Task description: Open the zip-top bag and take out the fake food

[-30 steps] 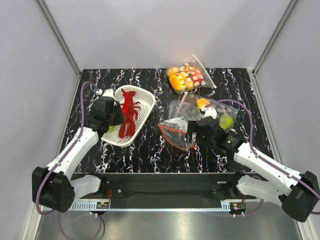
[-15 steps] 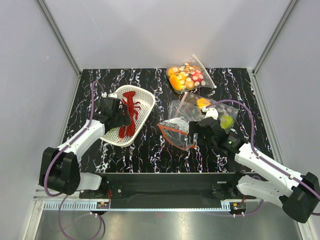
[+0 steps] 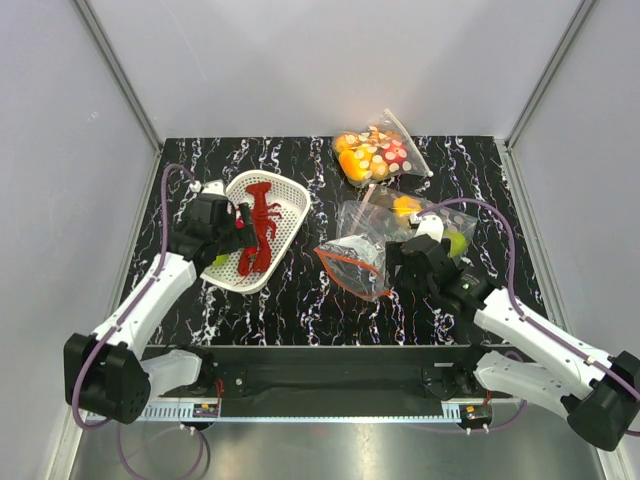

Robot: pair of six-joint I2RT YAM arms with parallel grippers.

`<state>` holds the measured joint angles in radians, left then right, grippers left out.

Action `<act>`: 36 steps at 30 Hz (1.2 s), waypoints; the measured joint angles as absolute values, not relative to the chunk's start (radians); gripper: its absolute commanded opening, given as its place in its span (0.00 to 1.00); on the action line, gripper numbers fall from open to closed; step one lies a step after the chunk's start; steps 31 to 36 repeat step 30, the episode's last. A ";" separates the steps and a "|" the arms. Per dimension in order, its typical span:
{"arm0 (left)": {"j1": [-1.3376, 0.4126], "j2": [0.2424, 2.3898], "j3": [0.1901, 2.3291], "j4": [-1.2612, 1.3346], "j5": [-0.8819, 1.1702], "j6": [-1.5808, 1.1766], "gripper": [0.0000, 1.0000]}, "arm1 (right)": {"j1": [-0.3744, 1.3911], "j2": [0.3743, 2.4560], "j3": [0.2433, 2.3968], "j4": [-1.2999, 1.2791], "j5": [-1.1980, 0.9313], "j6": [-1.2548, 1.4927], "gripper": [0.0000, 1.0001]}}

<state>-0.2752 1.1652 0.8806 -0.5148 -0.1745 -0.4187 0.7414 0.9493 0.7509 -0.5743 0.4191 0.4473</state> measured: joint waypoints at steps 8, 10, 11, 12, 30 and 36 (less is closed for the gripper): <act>-0.275 1.066 1.053 -0.614 -0.153 -0.362 0.99 | 0.650 1.017 0.836 -0.554 0.459 0.382 1.00; -0.275 1.047 1.093 -0.629 -0.154 -0.342 0.99 | 0.597 1.030 0.864 -0.541 0.447 0.360 1.00; -0.275 1.035 1.111 -0.636 -0.154 -0.331 0.99 | 0.568 1.034 0.878 -0.532 0.438 0.349 1.00; -0.275 1.023 1.126 -0.646 -0.154 -0.319 0.99 | 0.533 1.036 0.899 -0.521 0.415 0.335 1.00; -0.275 0.976 1.220 -0.658 -0.126 -0.208 0.99 | 0.176 0.970 1.029 -0.497 0.162 0.266 1.00; -0.275 0.976 1.220 -0.658 -0.126 -0.208 0.99 | 0.176 0.970 1.029 -0.497 0.162 0.266 1.00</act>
